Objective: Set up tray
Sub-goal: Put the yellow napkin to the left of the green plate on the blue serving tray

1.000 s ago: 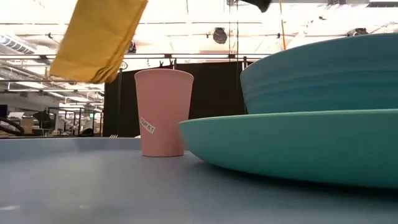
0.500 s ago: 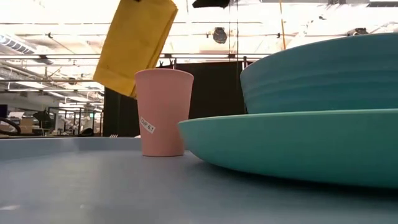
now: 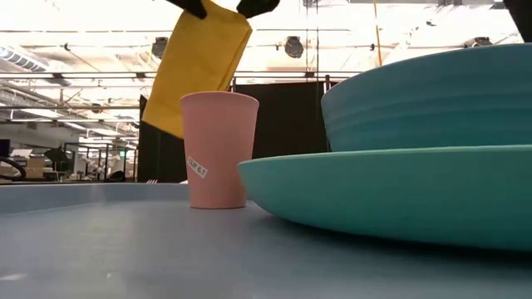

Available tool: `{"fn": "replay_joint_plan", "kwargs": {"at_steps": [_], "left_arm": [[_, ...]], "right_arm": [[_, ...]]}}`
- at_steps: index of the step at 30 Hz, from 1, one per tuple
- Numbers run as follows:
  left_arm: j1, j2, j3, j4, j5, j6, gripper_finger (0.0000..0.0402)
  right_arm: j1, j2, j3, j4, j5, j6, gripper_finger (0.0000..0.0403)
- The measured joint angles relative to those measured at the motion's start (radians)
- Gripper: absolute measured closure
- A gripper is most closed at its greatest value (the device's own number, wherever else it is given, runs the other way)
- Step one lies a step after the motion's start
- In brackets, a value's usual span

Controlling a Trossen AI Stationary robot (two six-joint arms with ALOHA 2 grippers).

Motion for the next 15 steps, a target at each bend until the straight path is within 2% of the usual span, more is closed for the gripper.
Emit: {"fn": "replay_joint_plan", "kwargs": {"at_steps": [9,15], "left_arm": [[0.037,0.013,0.001,0.064,0.051,0.070,0.0394],[0.045,0.014,0.001,0.114,0.083,0.116,0.0394]], "right_arm": [[-0.028,0.058,0.029,0.012,0.016,-0.052,0.0108],[-0.061,0.064,0.029,0.016,-0.020,-0.028,0.0111]]}}
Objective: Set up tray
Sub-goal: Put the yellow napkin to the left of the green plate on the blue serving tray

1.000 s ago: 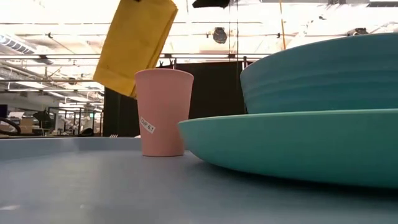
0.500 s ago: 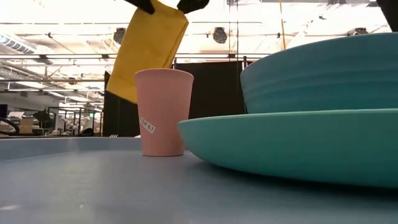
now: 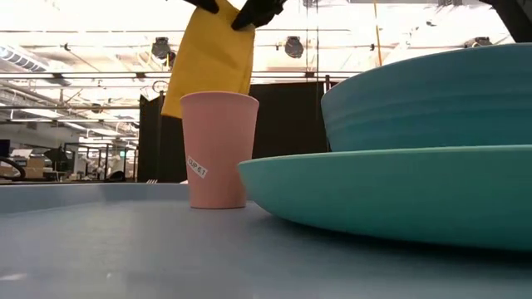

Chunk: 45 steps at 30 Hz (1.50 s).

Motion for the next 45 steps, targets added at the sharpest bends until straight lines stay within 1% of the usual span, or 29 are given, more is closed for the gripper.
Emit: {"fn": "replay_joint_plan", "kwargs": {"at_steps": [3,6,8,10,13,14,16,18,20,24,26,28,30,32,35,37,39,42,45], "left_arm": [[0.000,0.000,0.000,0.000,0.006,0.009,0.0394],[0.002,0.000,0.000,0.000,0.006,0.008,0.0394],[0.002,0.000,0.000,0.000,0.007,0.005,0.0394],[0.002,0.000,0.000,0.000,0.007,0.002,0.0394],[0.002,0.000,0.000,0.000,0.008,-0.005,0.0394],[0.002,0.000,0.000,0.000,0.011,-0.007,0.0394],[0.002,0.000,0.000,0.000,0.038,-0.008,0.0394],[-0.001,0.000,0.000,-0.004,0.042,-0.009,0.0379],[-0.015,-0.008,0.000,-0.034,0.023,-0.018,0.0349],[-0.060,-0.047,0.002,-0.100,-0.044,-0.013,0.0277],[-0.089,-0.070,0.001,-0.165,-0.051,-0.032,0.0244],[-0.117,-0.098,0.001,-0.220,-0.058,-0.106,0.0216],[-0.152,-0.126,-0.007,-0.308,-0.081,-0.209,0.0196],[-0.192,-0.154,-0.038,-0.372,-0.148,-0.298,0.0185],[-0.236,-0.200,-0.123,-0.453,-0.285,-0.443,0.0184],[-0.243,-0.241,-0.192,-0.481,-0.376,-0.522,0.0194],[-0.243,-0.280,-0.273,-0.486,-0.437,-0.584,0.0210],[-0.235,-0.337,-0.395,-0.461,-0.464,-0.638,0.0252],[-0.225,-0.396,-0.509,-0.403,-0.474,-0.654,0.0317]], "right_arm": [[-0.010,0.009,-0.001,-0.015,-0.001,0.019,0.0125],[-0.011,0.006,-0.001,-0.033,-0.026,0.037,0.0162],[-0.011,0.004,-0.001,-0.047,-0.061,0.040,0.0207],[-0.011,0.006,-0.001,-0.043,-0.078,0.051,0.0265],[-0.010,0.007,-0.001,-0.032,-0.086,0.054,0.0365],[-0.009,0.007,-0.001,-0.028,-0.089,0.052,0.0383],[-0.008,0.006,-0.001,-0.030,-0.108,0.059,0.0390],[-0.008,0.006,-0.001,-0.032,-0.119,0.075,0.0396],[-0.008,0.006,-0.001,-0.046,-0.136,0.082,0.0399],[-0.009,0.004,-0.001,-0.058,-0.137,0.105,0.0400],[-0.010,0.004,-0.001,-0.058,-0.137,0.114,0.0400],[-0.010,0.004,-0.001,-0.052,-0.136,0.116,0.0401],[-0.008,0.004,0.008,-0.046,-0.136,0.125,0.0401],[0.000,0.004,0.034,-0.038,-0.134,0.156,0.0401],[0.030,0.002,0.078,-0.017,-0.135,0.206,0.0402],[0.064,0.002,0.113,-0.019,-0.135,0.240,0.0402],[0.108,0.002,0.147,-0.020,-0.136,0.274,0.0402],[0.184,-0.006,0.153,0.007,-0.139,0.352,0.0402],[0.266,-0.012,0.152,-0.009,-0.139,0.430,0.0402]]}}
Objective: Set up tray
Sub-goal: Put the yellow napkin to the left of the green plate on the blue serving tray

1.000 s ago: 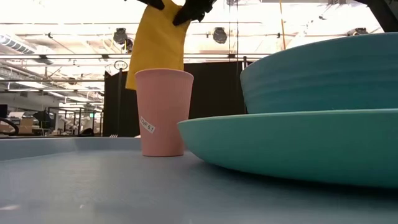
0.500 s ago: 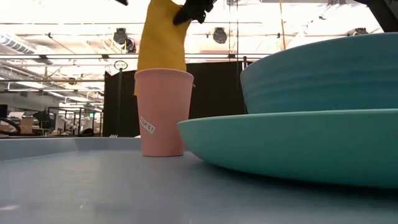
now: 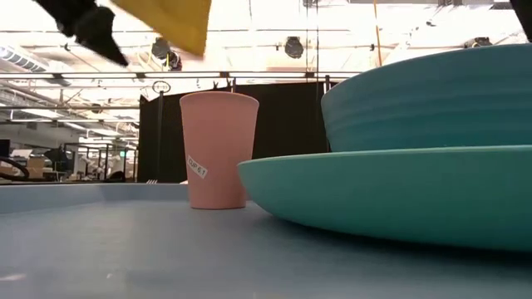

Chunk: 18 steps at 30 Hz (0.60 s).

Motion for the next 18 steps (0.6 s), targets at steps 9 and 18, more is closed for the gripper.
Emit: {"fn": "replay_joint_plan", "kwargs": {"at_steps": [9,18], "left_arm": [[0.011,-0.130,-0.176,0.207,0.060,0.062,0.0386],[0.008,-0.137,-0.182,0.301,0.120,0.070,0.0383]], "right_arm": [[0.256,0.012,-0.013,0.004,0.004,0.227,0.0402],[0.331,0.139,-0.098,0.196,0.003,0.468,0.0403]]}}
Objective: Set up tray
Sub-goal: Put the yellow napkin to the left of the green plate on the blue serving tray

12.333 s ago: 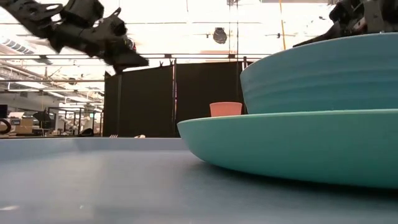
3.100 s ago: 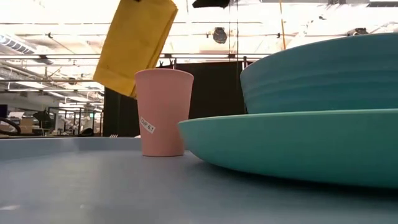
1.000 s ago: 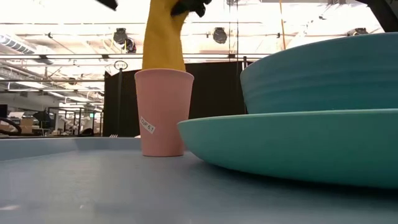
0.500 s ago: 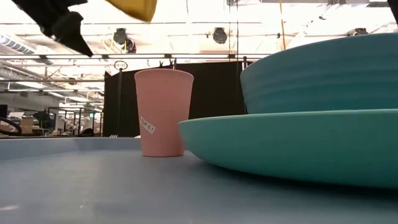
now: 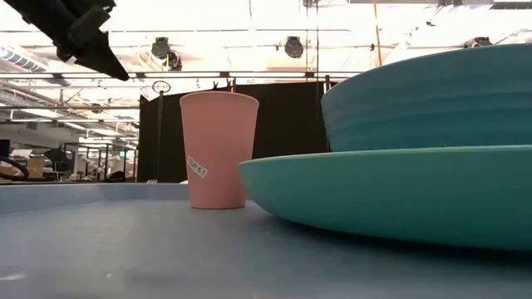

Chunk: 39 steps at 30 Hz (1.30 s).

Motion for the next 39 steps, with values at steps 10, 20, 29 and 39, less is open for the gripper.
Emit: {"fn": "replay_joint_plan", "kwargs": {"at_steps": [10,20,29,39], "left_arm": [[0.000,-0.001,0.000,0.044,0.081,0.060,0.0397],[0.000,-0.001,0.000,0.041,0.099,0.147,0.0382],[0.000,-0.001,0.000,0.042,0.100,0.175,0.0390],[0.000,-0.001,0.000,0.047,0.125,0.166,0.0398]], "right_arm": [[-0.073,0.153,-0.024,0.183,-0.083,0.207,0.0403],[-0.140,0.164,-0.043,0.181,-0.108,0.225,0.0403],[-0.035,0.118,-0.043,-0.003,-0.010,-0.122,0.0403],[0.147,0.047,-0.045,0.128,0.447,-1.033,0.0403]]}}
